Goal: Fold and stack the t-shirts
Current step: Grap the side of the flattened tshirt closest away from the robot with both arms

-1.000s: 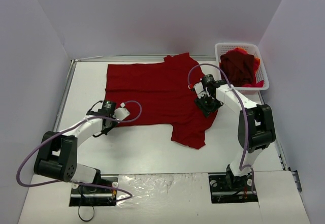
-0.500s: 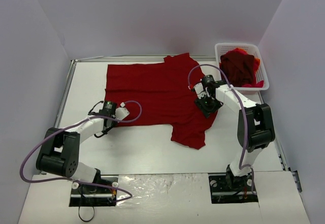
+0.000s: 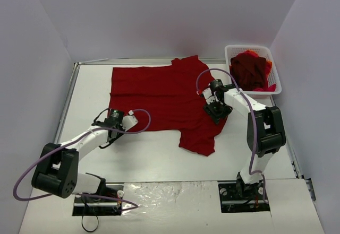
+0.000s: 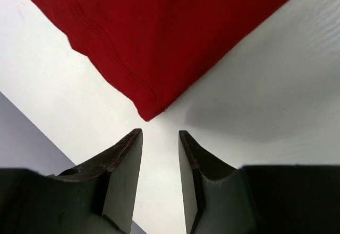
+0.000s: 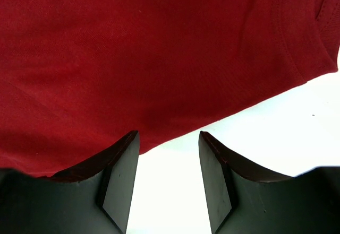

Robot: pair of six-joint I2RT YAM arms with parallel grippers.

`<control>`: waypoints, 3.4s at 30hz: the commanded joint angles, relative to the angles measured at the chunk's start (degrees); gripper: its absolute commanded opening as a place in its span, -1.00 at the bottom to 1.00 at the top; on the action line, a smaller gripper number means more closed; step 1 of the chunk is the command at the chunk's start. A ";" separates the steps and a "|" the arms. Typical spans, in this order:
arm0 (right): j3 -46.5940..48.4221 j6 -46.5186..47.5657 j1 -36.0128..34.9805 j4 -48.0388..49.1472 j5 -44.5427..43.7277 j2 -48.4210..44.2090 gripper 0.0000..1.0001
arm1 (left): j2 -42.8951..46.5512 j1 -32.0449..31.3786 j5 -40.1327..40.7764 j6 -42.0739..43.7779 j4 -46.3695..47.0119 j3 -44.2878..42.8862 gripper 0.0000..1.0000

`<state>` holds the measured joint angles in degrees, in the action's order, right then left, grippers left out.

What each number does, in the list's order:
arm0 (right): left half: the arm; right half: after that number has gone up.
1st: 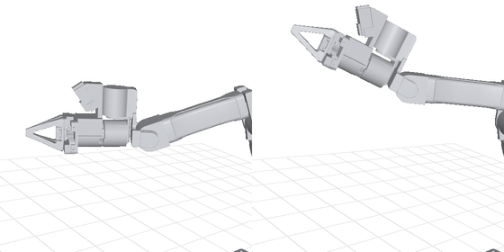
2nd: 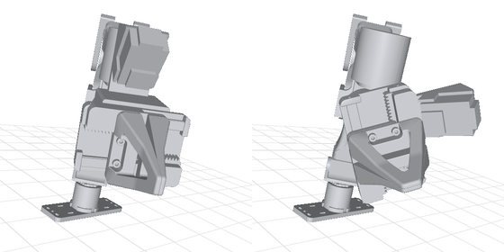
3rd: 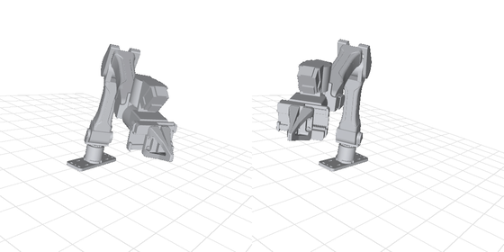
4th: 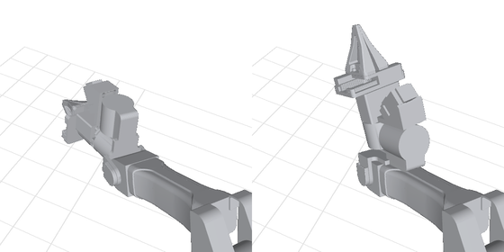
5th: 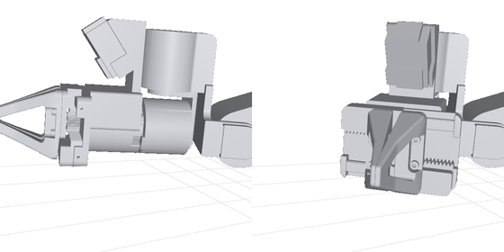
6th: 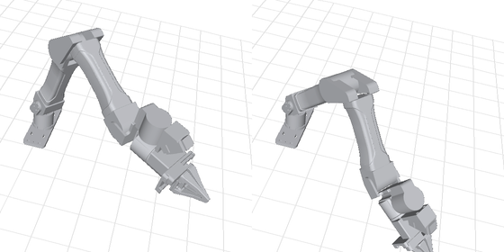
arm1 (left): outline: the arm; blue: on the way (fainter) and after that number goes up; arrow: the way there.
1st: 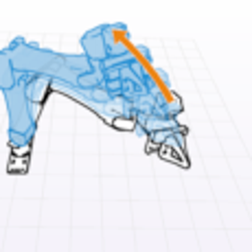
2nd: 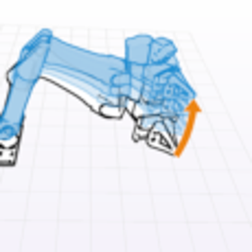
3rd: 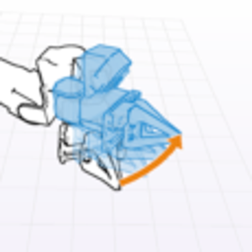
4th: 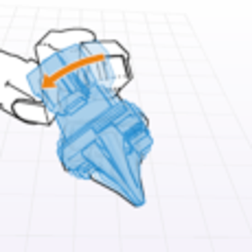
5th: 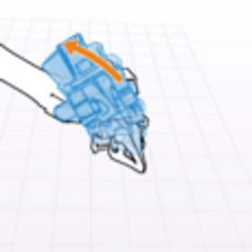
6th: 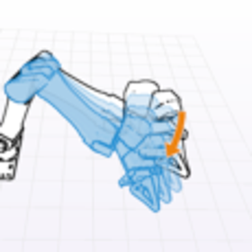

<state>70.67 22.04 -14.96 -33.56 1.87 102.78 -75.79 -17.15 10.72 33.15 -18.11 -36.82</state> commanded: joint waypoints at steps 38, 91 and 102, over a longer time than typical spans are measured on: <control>-0.98 -0.16 0.63 -1.42 -0.90 0.14 -0.10 | -14.82 -0.08 -6.84 8.07 -5.43 -7.56 0.01; -6.59 14.60 -11.85 -18.46 10.09 -18.32 -0.04 | -11.57 7.57 -9.94 -10.73 -8.43 -17.58 -0.95; -10.64 20.06 -15.44 -23.74 8.94 -21.75 -0.07 | -14.12 10.46 -9.67 -12.84 -6.59 -18.64 -0.95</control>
<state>61.34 39.62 -28.12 -52.10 11.31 82.56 -90.06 -7.77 0.23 21.76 -25.12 -53.04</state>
